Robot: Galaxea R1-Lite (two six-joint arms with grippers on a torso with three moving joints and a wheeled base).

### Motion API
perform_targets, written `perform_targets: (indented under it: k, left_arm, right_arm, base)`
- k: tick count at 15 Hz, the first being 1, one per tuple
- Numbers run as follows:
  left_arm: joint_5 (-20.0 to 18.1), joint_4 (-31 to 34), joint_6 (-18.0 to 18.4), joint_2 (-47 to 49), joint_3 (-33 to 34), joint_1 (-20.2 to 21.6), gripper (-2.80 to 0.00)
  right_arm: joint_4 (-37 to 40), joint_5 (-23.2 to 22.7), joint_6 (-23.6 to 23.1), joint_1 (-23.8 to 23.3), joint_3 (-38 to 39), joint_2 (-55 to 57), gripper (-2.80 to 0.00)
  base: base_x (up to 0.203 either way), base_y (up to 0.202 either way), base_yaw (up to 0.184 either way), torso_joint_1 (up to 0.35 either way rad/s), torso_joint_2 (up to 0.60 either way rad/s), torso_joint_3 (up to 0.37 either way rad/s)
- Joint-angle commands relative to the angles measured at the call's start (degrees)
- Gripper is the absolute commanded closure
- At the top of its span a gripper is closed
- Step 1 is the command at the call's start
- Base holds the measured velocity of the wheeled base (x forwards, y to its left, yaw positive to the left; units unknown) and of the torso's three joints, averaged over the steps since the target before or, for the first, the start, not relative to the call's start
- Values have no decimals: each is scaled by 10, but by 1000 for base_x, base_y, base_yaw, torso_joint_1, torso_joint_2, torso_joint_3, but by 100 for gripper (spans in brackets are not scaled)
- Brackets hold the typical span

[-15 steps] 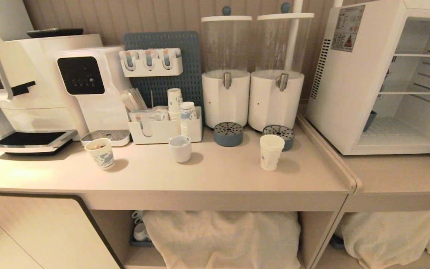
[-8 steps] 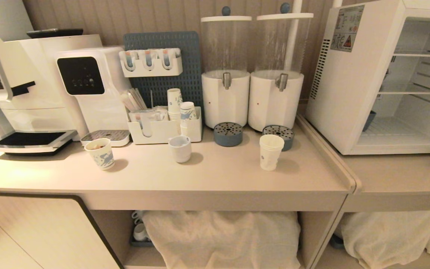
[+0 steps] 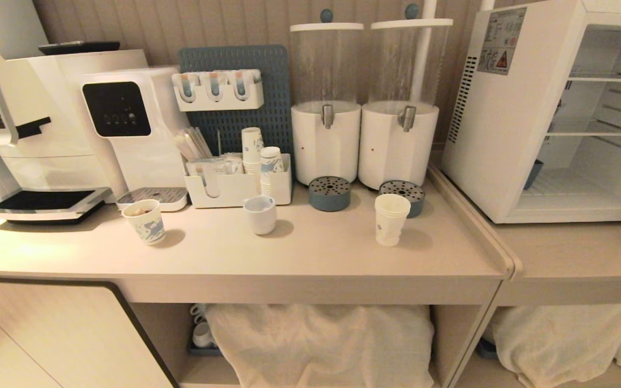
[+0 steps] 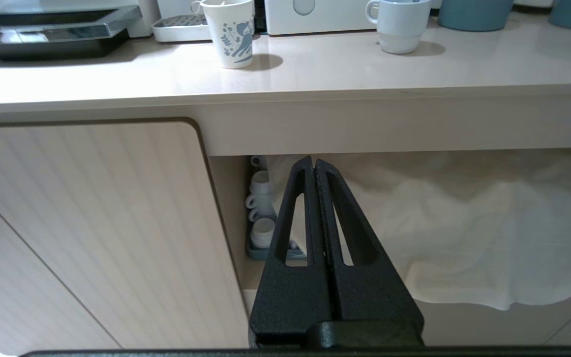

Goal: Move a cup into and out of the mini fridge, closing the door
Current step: Put the paper cup in the freezer

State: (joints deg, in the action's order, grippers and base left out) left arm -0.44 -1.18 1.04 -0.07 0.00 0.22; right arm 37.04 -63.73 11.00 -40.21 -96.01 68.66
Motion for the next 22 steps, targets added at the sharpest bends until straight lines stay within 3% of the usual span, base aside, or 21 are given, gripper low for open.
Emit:
perform_targets:
  k: [1, 7, 9, 10, 12, 14, 15, 17, 18, 19, 20, 22]
  left_arm:
    - [0, -1, -2, 1, 4, 0, 0]
    - [0, -1, -2, 1, 4, 0, 0]
    - [0, -1, -2, 1, 4, 0, 0]
    - [0, -1, -2, 1, 4, 0, 0]
    - [0, -1, -2, 1, 4, 0, 0]
    - [0, -1, -2, 1, 4, 0, 0]
    - [0, -1, -2, 1, 4, 0, 0]
    - [0, -1, -2, 1, 4, 0, 0]
    - [0, -1, -2, 1, 4, 0, 0]
    - [0, -1, -2, 1, 4, 0, 0]
    - [0, -1, -2, 1, 4, 0, 0]
    - [0, -1, -2, 1, 4, 0, 0]
  right_arm:
    - [-10, 4, -2, -6, -3, 10, 0]
    - [-19, 3, -14, 3, 13, -25, 0]
    - [-10, 11, -46, 7, 12, -65, 0]
    - [-1, 48, -66, 30, 7, -76, 0]
    - [4, 194, -95, 143, 13, -94, 0]
    - [-40, 474, -142, 337, 71, -129, 0]
    - [-74, 575, -162, 405, 102, -142, 0]
    - [-195, 764, -166, 481, 175, -145, 0]
    - [-236, 828, -153, 511, 210, -144, 0]
    - [-255, 850, -143, 531, 246, -146, 0]
    - [-267, 839, -134, 539, 277, -149, 0]
    - [-277, 771, -71, 520, 329, -148, 0]
  base:
    - [0, 0, 0, 0, 0, 0]
    - [0, 0, 0, 0, 0, 0]
    - [0, 0, 0, 0, 0, 0]
    - [0, 0, 0, 0, 0, 0]
    - [0, 0, 0, 0, 0, 0]
    - [0, 0, 0, 0, 0, 0]
    - [0, 0, 0, 0, 0, 0]
    - [0, 0, 0, 0, 0, 0]
    - [0, 0, 0, 0, 0, 0]
    - [0, 0, 0, 0, 0, 0]
    - [0, 0, 0, 0, 0, 0]
    - [0, 0, 0, 0, 0, 0]
